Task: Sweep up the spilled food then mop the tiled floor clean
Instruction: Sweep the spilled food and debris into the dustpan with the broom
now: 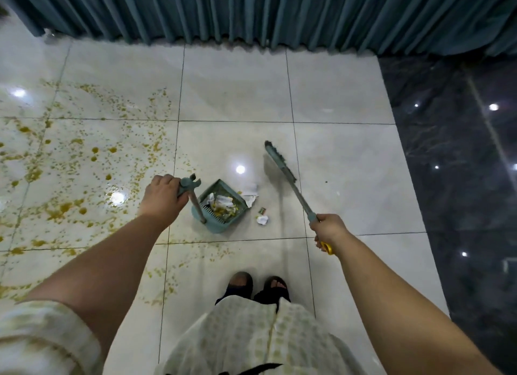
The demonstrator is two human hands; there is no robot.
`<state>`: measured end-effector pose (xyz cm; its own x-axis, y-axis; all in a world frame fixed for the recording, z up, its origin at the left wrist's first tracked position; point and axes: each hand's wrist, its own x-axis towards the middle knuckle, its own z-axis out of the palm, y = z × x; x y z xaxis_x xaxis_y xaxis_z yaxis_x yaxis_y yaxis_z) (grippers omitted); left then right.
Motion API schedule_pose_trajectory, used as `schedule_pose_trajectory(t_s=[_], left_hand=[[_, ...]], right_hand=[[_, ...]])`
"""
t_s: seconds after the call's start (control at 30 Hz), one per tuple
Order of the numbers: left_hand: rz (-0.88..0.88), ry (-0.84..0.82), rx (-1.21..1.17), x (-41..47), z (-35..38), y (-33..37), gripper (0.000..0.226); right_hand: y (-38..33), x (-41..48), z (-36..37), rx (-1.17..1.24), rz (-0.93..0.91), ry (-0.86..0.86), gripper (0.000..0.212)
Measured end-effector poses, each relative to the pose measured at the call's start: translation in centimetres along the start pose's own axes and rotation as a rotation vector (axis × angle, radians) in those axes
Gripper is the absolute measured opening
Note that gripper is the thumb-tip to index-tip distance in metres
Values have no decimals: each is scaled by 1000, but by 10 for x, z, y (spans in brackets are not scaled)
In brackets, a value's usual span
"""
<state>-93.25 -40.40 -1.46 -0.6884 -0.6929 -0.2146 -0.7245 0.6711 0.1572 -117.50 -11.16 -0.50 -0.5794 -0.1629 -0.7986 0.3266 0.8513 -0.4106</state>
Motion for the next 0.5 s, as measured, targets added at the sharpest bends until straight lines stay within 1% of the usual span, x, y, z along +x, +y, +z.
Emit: schedule_pose_trajectory(t_s=[0.2, 0.3, 0.5], left_hand=[[75, -12, 1, 13, 7, 35, 35], [92, 13, -12, 23, 11, 58, 32], [175, 62, -12, 45, 18, 114, 28]], right_hand=[[36, 8, -22, 85, 83, 121, 33], [41, 20, -43, 162, 106, 171, 24], [36, 52, -99, 219, 159, 211, 23]])
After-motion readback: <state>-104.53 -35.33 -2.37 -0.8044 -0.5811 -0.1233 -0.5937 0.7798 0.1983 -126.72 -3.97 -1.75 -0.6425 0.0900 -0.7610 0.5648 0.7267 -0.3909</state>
